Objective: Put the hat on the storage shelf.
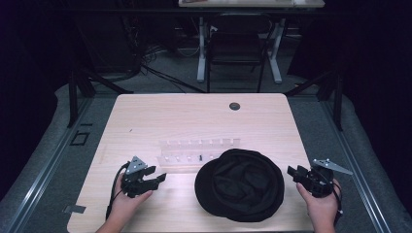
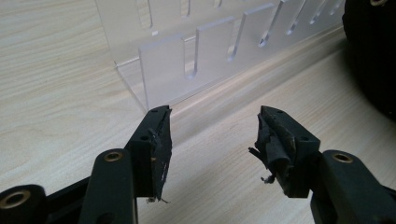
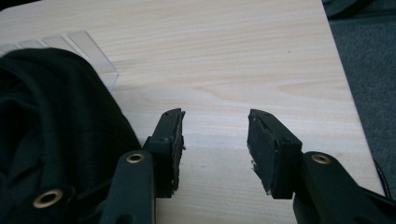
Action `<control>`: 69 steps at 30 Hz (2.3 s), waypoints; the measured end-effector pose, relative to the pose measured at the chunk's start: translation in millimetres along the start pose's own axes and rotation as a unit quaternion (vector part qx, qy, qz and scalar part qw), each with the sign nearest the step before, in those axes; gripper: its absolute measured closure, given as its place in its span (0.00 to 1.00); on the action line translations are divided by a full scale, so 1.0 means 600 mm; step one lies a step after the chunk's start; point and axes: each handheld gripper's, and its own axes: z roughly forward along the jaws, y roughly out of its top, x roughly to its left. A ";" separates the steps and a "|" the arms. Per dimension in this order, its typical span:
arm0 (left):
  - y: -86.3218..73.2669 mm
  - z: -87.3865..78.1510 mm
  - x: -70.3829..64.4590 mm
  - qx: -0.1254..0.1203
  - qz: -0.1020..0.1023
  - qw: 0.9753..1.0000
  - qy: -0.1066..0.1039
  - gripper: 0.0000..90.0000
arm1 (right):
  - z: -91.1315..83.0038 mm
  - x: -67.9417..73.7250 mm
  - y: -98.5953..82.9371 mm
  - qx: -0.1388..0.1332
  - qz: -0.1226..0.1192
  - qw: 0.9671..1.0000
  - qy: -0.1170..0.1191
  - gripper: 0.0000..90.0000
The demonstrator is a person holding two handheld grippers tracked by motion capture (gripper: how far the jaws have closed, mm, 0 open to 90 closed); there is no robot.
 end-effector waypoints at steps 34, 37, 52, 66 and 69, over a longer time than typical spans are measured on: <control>-0.001 0.000 -0.002 0.004 0.007 1.000 0.001 0.49 | 0.003 0.041 0.032 0.141 0.008 0.985 0.095 0.84; -0.002 0.002 -0.004 -0.002 0.005 1.000 0.001 0.49 | 0.006 0.041 0.036 0.160 0.007 0.981 0.111 0.96; -0.002 0.004 -0.007 0.001 0.009 1.000 0.001 0.49 | -0.024 0.004 0.082 0.254 0.015 0.963 0.085 0.98; -0.004 0.006 -0.009 0.002 0.011 1.000 0.001 0.49 | -0.012 -0.017 0.089 0.292 0.030 0.955 0.042 0.97; -0.004 0.006 -0.009 0.003 0.012 1.000 0.001 0.49 | -0.006 -0.023 0.089 0.305 0.028 0.951 0.049 0.95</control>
